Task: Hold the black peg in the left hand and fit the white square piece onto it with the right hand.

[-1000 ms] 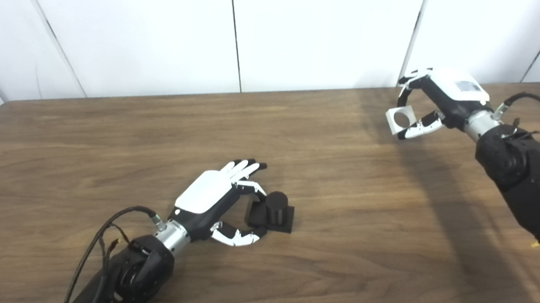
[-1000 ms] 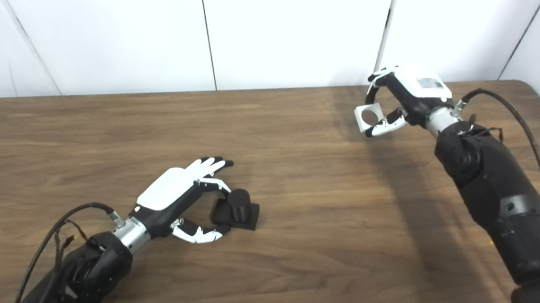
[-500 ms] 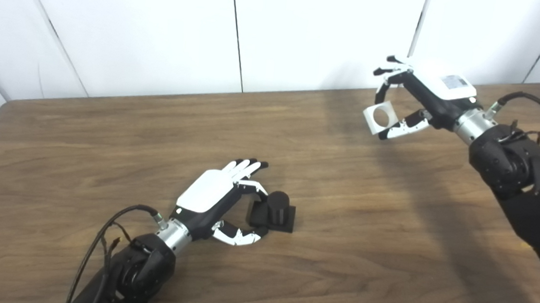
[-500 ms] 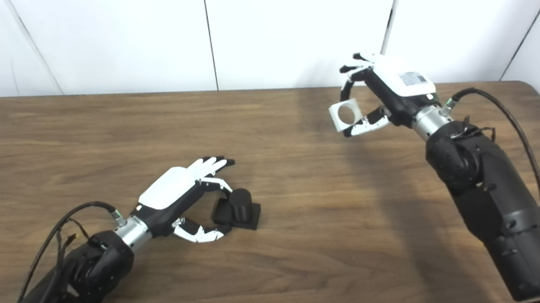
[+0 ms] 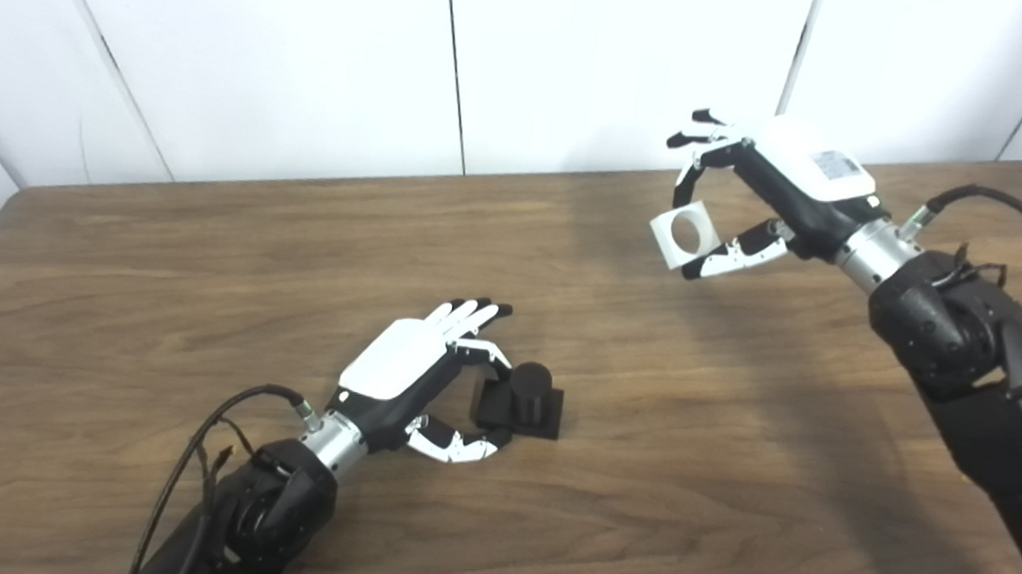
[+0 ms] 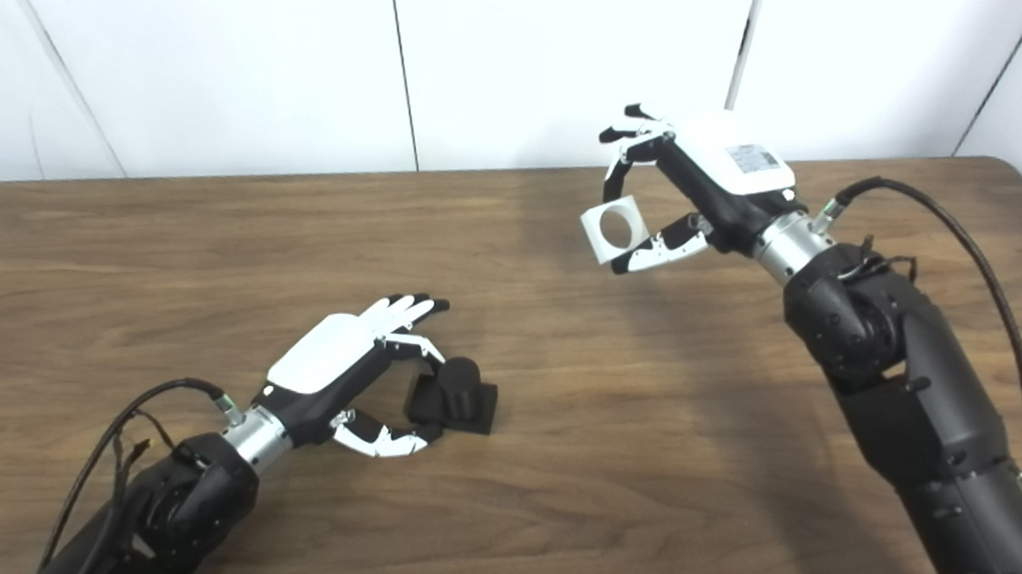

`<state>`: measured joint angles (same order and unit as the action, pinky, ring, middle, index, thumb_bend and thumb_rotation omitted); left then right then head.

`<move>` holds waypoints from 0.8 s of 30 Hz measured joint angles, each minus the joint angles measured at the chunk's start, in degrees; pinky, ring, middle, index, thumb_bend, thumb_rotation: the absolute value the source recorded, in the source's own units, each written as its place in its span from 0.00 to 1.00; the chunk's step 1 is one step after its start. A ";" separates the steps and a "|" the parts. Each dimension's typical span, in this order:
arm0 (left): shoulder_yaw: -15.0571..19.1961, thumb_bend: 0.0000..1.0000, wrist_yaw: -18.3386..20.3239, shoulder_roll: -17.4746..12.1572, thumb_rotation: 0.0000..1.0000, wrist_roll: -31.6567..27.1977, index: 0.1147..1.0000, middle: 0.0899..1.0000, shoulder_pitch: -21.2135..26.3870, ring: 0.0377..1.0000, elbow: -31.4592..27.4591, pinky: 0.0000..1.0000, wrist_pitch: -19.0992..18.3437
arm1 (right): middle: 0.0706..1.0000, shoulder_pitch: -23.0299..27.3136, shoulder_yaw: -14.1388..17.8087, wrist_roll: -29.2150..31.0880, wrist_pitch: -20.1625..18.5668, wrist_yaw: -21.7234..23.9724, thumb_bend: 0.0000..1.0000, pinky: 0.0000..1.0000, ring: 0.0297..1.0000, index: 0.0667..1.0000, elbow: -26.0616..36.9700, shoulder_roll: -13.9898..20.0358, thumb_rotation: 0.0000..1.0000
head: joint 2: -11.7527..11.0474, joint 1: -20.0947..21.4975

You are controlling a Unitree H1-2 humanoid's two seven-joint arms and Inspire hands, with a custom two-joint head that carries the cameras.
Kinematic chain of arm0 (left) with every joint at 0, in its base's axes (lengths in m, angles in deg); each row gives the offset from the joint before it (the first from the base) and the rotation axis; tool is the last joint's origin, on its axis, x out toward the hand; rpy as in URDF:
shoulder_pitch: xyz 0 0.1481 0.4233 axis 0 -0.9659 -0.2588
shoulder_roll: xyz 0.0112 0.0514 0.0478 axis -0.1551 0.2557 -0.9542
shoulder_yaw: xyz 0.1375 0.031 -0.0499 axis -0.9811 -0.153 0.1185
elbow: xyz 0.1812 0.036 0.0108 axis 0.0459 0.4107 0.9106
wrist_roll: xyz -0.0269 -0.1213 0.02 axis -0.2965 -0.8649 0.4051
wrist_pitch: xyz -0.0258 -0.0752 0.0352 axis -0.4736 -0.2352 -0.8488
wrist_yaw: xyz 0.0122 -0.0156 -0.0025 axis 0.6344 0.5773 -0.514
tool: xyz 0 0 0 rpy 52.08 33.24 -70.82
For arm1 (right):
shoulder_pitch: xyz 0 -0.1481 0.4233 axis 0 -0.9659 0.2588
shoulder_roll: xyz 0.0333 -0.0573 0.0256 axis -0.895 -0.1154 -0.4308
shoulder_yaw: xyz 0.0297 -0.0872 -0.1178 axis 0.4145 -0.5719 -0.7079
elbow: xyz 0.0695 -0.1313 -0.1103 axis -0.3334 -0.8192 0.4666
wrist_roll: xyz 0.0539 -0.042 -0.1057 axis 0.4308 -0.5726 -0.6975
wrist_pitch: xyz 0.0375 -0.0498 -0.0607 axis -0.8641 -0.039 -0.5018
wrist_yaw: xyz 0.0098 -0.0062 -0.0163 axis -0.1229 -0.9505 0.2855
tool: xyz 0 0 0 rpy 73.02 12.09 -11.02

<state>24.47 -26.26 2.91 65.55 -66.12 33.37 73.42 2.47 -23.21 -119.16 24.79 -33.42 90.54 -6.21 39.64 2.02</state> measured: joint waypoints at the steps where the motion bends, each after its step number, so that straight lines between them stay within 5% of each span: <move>1: 0.00 0.91 0.00 0.00 0.25 0.00 0.52 0.99 0.00 1.00 0.01 1.00 0.00 | 0.81 -0.17 -0.09 0.01 -0.02 0.38 0.52 0.87 0.91 0.44 0.86 -0.45 0.15 | 0.09 0.00; 16: 0.01 0.92 0.02 0.09 0.25 0.14 0.52 0.98 0.23 1.00 0.36 1.00 -0.05 | 0.80 -1.92 -1.03 0.29 -0.34 7.08 0.52 0.86 0.89 0.44 9.20 -3.49 0.15 | 0.44 -0.44; 24: -0.04 0.92 0.05 0.12 0.24 0.16 0.52 0.98 0.40 1.00 0.36 1.00 -0.09 | 0.81 -2.61 -1.30 1.02 -1.10 10.53 0.52 0.96 0.91 0.44 13.31 -3.98 0.15 | 0.88 -0.97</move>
<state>24.43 -26.21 3.03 65.71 -65.73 33.73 73.33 -0.13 -24.51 -118.14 23.69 -22.89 103.84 -10.19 40.52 1.05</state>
